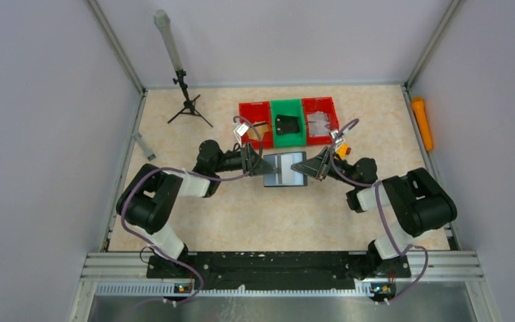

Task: Take the credit cards out of the card holder
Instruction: Remove the credit card from the card holder.

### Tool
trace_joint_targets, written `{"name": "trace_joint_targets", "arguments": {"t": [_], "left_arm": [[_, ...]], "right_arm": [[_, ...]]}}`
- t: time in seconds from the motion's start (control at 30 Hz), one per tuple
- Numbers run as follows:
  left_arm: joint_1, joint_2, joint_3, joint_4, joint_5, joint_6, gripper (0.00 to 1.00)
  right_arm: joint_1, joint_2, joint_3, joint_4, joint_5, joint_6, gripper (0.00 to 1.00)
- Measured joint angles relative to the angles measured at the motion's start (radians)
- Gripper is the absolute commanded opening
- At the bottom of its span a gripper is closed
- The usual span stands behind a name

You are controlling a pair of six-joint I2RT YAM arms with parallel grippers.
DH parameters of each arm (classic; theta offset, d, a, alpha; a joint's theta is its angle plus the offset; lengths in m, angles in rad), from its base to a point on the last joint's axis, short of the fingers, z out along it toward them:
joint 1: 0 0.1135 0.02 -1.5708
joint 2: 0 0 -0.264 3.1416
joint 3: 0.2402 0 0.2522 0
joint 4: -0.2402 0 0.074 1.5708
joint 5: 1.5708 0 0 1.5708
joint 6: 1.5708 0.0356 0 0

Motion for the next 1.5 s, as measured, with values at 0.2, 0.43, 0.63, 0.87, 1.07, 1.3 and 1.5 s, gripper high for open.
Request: {"name": "trace_joint_targets", "arguments": {"t": [0.2, 0.43, 0.63, 0.87, 1.07, 1.3, 1.5], "left_arm": [[-0.018, 0.033, 0.006, 0.006, 0.010, -0.018, 0.15], [-0.019, 0.033, 0.007, 0.015, 0.018, -0.025, 0.00], [-0.008, 0.033, 0.007, 0.031, 0.027, -0.034, 0.00], [0.010, 0.033, 0.007, 0.060, 0.029, -0.053, 0.00], [0.012, 0.033, 0.007, 0.060, 0.029, -0.055, 0.00], [0.017, 0.032, 0.007, 0.060, 0.029, -0.055, 0.00], [0.018, 0.032, 0.007, 0.050, 0.026, -0.048, 0.00]], "right_arm": [[0.002, 0.000, 0.000, 0.000, -0.001, 0.005, 0.00], [0.002, 0.000, 0.000, 0.000, -0.001, 0.005, 0.00], [0.000, 0.000, 0.000, 0.000, 0.000, 0.005, 0.00], [-0.005, -0.001, 0.000, 0.000, 0.000, 0.004, 0.00], [-0.008, -0.003, 0.000, 0.000, -0.001, 0.004, 0.00], [-0.009, -0.006, 0.000, 0.000, 0.000, -0.001, 0.00], [-0.009, -0.025, 0.000, -0.037, 0.005, -0.051, 0.00]]}}
